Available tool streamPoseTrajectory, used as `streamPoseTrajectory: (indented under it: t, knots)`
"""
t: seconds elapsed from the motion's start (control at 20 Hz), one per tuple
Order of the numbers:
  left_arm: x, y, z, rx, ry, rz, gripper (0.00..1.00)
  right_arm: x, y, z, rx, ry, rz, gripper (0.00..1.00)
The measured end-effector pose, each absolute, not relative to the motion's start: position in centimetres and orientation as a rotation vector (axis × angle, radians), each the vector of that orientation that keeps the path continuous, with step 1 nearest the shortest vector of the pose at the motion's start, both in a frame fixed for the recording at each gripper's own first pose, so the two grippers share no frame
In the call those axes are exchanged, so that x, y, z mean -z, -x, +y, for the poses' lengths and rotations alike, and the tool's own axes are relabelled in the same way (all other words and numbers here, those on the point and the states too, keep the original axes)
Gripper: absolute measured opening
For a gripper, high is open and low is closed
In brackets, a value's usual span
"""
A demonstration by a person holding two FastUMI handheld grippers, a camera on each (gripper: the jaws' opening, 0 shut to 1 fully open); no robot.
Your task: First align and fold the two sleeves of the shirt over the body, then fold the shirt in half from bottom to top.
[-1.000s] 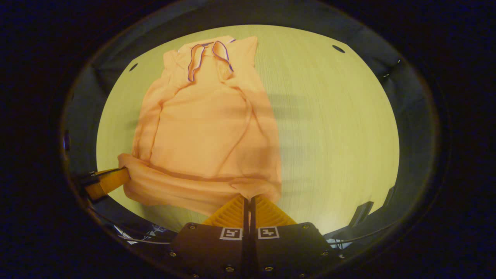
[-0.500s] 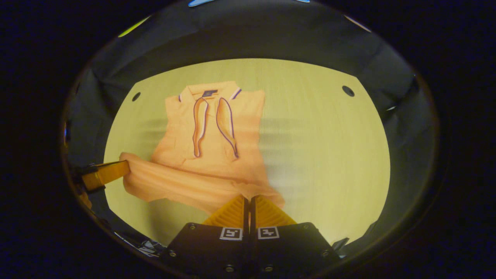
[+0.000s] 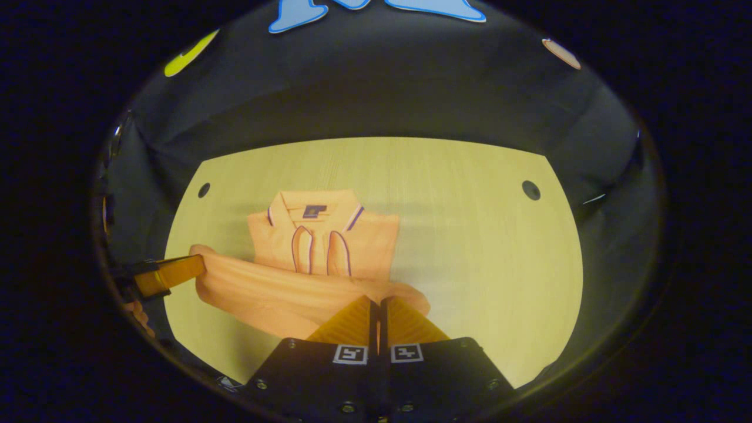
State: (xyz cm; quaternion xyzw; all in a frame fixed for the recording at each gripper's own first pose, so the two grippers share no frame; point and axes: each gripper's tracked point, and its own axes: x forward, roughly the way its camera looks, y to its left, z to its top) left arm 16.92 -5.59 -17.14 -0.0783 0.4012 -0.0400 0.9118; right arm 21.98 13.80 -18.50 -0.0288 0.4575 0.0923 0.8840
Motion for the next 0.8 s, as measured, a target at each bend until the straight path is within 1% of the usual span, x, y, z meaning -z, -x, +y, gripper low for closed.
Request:
streamPoseTrajectory:
  t: [0.05,0.1,0.15,0.2,0.4,0.45,0.5,0.55,0.6,0.7,0.75,0.8]
  knots:
    - [16.8,-17.7,-5.6,0.083,0.161,0.821,0.05,18.1,-23.0,13.9,-0.190,0.058,0.942,0.00]
    - [16.4,-18.7,-5.7,0.083,0.164,0.815,0.10,17.8,-24.0,14.0,-0.189,0.059,0.933,0.00]
    - [16.1,-19.9,-5.8,0.082,0.169,0.806,0.10,17.3,-24.9,14.2,-0.187,0.058,0.923,0.00]
    - [15.7,-21.0,-5.8,0.080,0.177,0.794,0.05,17.1,-26.2,14.4,-0.187,0.057,0.910,0.00]
    - [14.5,-26.2,-5.7,0.071,0.187,0.751,0.05,15.9,-30.9,15.2,-0.182,0.052,0.853,0.00]
    - [14.4,-27.2,-5.6,0.070,0.186,0.745,0.05,15.7,-32.1,15.4,-0.179,0.052,0.843,0.00]
    - [14.3,-28.0,-5.5,0.068,0.186,0.741,0.10,15.6,-33.2,15.6,-0.176,0.051,0.833,0.00]
    - [14.3,-28.9,-5.2,0.065,0.187,0.735,0.05,15.6,-34.4,15.8,-0.175,0.050,0.824,0.00]
    - [14.3,-29.9,-4.9,0.061,0.187,0.725,0.10,15.7,-35.4,16.1,-0.172,0.050,0.813,0.00]
    - [15.1,-33.1,-5.0,0.052,0.183,0.707,0.10,16.2,-37.7,16.6,-0.169,0.046,0.790,0.00]
    - [15.7,-34.1,-4.8,0.048,0.175,0.702,0.05,16.5,-38.7,16.9,-0.167,0.043,0.783,0.00]
    - [16.2,-35.1,-4.7,0.044,0.165,0.698,0.05,17.1,-39.7,17.1,-0.165,0.040,0.776,0.00]
